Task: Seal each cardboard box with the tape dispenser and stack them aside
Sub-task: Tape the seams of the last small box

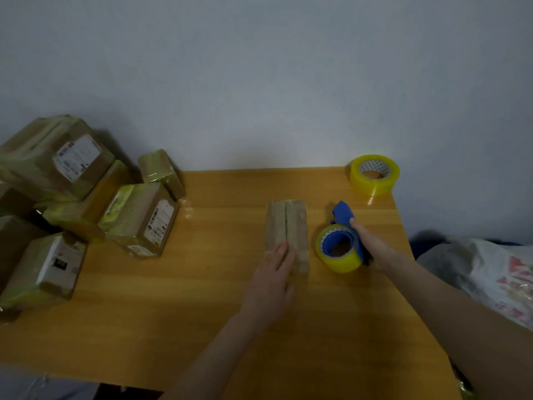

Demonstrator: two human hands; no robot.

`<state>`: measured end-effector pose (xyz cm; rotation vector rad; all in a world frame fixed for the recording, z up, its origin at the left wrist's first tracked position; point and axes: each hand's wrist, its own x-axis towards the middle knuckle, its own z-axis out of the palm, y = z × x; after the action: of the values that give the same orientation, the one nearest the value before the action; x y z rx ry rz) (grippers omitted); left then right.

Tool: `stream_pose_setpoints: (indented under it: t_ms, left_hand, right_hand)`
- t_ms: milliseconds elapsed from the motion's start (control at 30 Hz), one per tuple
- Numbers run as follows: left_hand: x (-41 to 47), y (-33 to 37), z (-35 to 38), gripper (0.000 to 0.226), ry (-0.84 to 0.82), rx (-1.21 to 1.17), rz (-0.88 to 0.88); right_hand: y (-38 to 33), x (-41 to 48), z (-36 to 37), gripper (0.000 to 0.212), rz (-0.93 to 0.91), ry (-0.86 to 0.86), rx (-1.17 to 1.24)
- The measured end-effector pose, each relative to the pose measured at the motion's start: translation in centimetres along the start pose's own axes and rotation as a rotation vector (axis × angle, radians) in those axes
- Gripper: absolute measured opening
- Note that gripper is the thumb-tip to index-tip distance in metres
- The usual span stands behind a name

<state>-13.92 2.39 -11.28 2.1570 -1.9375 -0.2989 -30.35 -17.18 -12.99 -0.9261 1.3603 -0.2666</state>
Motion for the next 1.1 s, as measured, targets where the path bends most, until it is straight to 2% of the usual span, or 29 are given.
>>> stream_pose_setpoints:
  t_ms: [67,167,200,267,333,400,567,733,833,967,1100]
  left_hand:
    - [-0.5,-1.0,-1.0,0.063,0.16,-0.22,-0.115]
    - [-1.4,-2.9,-1.9,0.049,0.343,-0.388,-0.34]
    - [-1.5,-3.1,-1.9,0.046,0.357,-0.413,-0.404]
    - [-1.1,-2.4,-1.8,0.043,0.329,-0.434,-0.478]
    - [-0.3,-0.9,-1.4,0.045,0.267,-0.459,-0.511]
    - [0.7,0.3,-1.0,0.045,0.234,-0.526,-0.532]
    - [1.9,1.1,-0.4,0.047,0.212,-0.664,-0.64]
    - [1.0,-0.4,-1.0,0.044,0.244,-0.949,-0.605]
    - [0.7,-1.6,-1.0,0.043,0.235,-0.855,-0.661]
    - [1.2,-1.8,-1.2,0.035,0.256,-0.852,-0.652]
    - [1.6,-2.0,-0.7,0.031,0.256,-0.875,-0.643]
  right_hand:
    - [-0.4,-1.0,-0.4,0.067,-0.067,0.103,-0.251]
    - [-0.8,-3.6,0.0,0.06,-0.38,0.279,-0.629]
    - [-0.6,-4.8,0.8,0.055,-0.491,0.294,-0.669]
    - [0.7,-7.0,3.6,0.055,-0.615,0.201,-0.716]
    - [2.6,-8.5,6.9,0.062,-0.636,0.082,-0.739]
    - [3.6,-9.1,9.3,0.066,-0.646,0.04,-0.73]
    - [4.4,-8.3,10.8,0.065,-0.589,0.045,-0.639]
    - [4.3,-7.9,9.5,0.059,-0.62,0.081,-0.581]
    - [4.1,-7.4,8.2,0.057,-0.628,0.202,-0.663]
    - [3.9,-6.9,8.4,0.056,-0.673,0.14,-0.661]
    - [4.0,-6.2,8.5,0.052,-0.625,0.163,-0.572]
